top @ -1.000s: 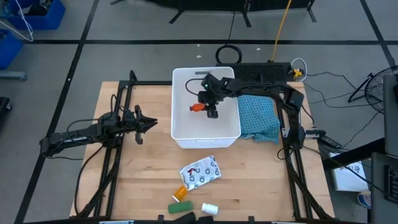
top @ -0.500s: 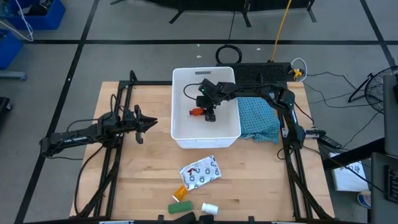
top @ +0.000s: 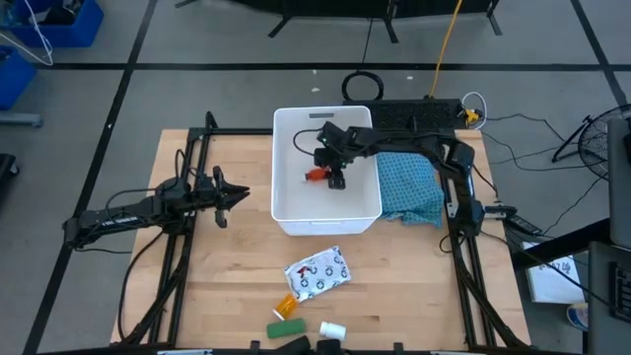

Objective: Pick & place medical supplies in basket/bin
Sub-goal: Put the red medicine bottle into the white bin, then put the orange medicine bottle into the white bin

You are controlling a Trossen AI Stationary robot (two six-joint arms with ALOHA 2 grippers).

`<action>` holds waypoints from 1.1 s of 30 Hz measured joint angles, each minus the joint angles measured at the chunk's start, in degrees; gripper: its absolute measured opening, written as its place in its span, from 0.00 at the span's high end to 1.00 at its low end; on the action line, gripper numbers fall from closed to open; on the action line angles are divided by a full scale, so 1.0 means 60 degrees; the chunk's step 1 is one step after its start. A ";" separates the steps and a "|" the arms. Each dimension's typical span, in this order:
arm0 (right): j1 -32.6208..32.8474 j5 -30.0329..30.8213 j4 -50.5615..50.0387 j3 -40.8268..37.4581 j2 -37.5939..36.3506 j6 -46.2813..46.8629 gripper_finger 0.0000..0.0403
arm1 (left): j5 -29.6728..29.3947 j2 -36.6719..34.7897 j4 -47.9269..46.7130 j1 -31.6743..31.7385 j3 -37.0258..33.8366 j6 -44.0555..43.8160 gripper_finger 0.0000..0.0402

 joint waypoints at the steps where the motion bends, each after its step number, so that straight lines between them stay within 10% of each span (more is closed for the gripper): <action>1: 0.0000 0.0067 -0.0004 0.0000 -0.0142 0.0004 0.48 | -0.0001 -0.0001 0.0000 0.0002 0.0000 0.0000 0.83; 12: 0.0116 -0.0222 -0.1129 0.0000 -0.3000 0.0764 0.45 | 0.0003 0.0000 -0.0007 0.0002 0.0000 -0.0007 0.83; 16: 0.0357 -0.1959 -0.1584 0.0003 -0.4508 0.1062 0.54 | 0.0015 0.0000 -0.0015 0.0000 0.0000 -0.0007 0.83; 25: 0.1703 -0.2028 -0.2201 -0.0160 -0.7164 0.1058 0.96 | 0.0069 0.0000 -0.0013 0.0001 0.0000 -0.0004 0.83; 33: 0.2973 -0.0988 -0.0397 -0.2901 -0.9933 0.1807 0.99 | 0.0065 0.0000 -0.0024 0.0000 0.0000 0.0000 0.83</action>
